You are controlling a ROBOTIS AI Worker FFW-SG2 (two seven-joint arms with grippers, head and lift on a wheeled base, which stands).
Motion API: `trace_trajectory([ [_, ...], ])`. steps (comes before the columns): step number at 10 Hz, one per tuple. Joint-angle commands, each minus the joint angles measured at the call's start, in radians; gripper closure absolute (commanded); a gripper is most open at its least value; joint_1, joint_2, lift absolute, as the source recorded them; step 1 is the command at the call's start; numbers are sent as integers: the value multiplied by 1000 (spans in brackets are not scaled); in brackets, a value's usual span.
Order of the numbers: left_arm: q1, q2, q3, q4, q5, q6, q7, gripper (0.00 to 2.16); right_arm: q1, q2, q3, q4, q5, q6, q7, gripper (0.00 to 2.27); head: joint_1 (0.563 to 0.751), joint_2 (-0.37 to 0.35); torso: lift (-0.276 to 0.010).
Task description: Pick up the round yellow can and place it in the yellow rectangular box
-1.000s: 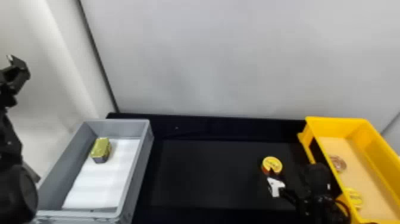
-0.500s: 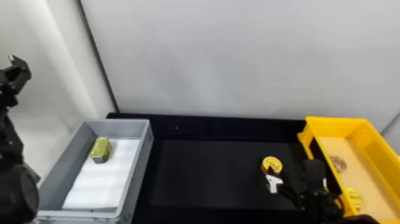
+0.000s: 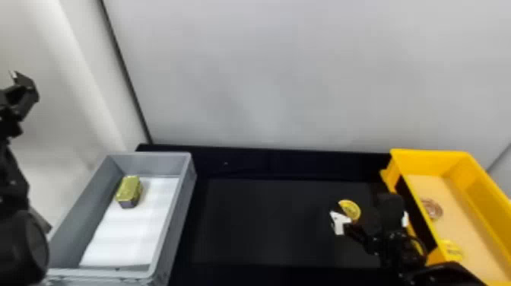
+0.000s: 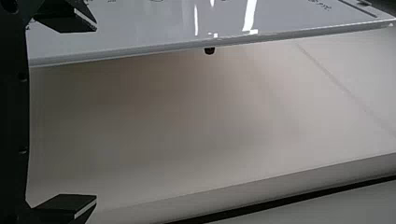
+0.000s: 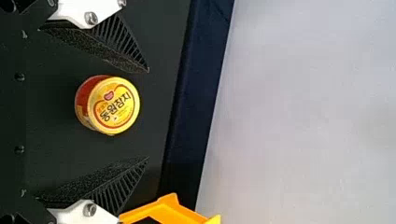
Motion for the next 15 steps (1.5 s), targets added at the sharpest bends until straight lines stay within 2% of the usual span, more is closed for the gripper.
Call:
trace_trajectory([
  [1, -1, -3, 0, 1, 0, 0, 0, 4, -13, 0, 2, 24, 0, 12, 9, 102, 694, 14, -61],
  [9, -4, -3, -11, -1, 0, 0, 0, 4, -116, 17, 10, 201, -12, -17, 50, 90, 694, 14, -61],
  [15, -4, -3, -14, -1, -2, 0, 0, 4, -159, 35, 13, 294, -20, -26, 65, 105, 694, 14, -61],
])
